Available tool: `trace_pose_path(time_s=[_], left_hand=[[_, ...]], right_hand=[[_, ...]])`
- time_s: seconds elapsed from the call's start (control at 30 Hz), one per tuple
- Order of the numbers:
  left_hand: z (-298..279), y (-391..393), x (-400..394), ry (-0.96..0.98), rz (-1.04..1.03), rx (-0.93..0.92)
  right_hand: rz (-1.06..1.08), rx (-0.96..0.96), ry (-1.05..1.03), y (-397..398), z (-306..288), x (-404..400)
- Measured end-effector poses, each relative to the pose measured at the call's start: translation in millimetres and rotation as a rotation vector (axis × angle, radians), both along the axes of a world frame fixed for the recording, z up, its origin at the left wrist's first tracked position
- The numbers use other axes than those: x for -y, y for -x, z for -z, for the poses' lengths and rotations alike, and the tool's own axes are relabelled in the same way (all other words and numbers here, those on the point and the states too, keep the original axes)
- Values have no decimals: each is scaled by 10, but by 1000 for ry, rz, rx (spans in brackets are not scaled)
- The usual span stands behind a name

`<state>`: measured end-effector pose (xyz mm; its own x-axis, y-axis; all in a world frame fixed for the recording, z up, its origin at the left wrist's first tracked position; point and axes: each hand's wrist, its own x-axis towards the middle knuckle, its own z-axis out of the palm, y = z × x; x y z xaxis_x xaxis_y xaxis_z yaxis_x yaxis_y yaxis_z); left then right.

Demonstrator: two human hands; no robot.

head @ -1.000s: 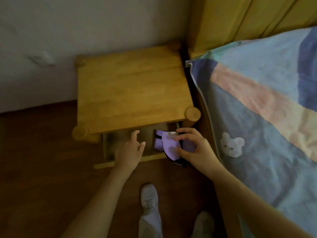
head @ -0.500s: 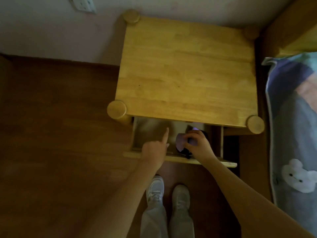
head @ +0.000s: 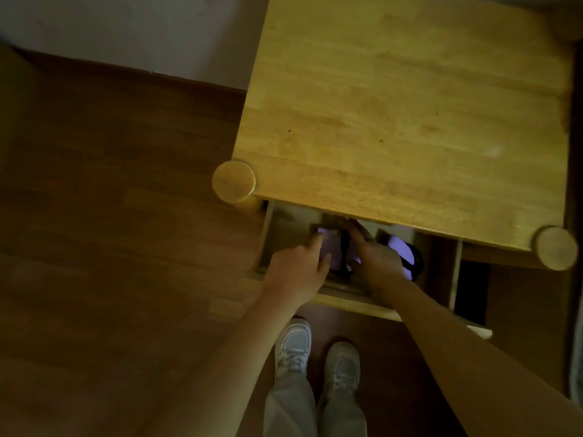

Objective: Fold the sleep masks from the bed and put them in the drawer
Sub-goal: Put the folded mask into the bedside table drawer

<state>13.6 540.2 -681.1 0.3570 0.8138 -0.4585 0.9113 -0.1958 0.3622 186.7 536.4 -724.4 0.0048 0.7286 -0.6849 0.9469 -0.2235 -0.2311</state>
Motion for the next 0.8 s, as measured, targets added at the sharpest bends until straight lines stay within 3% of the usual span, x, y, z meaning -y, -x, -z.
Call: trace_pose_path(time_s=[0.13,0.3,0.4,0.63,0.8], left_hand=[[32,10,10,-5,-7,-11],[-121,10,38,-100,31,-117],[-445,16,11,-119,-7,-70],[-2028,-115,-239,-332,-56,14],[-3601,-382,-513,-498,23,45]], right_hand=[[-8,34,69,-98,-88,-24],[10,-67,-46,-147,-505,-3],[42,-166,-90,-207,-903,-23],[49,-332,-327,-403,-2573,-101],[-66,-254,-481,-660,-4074,-104]])
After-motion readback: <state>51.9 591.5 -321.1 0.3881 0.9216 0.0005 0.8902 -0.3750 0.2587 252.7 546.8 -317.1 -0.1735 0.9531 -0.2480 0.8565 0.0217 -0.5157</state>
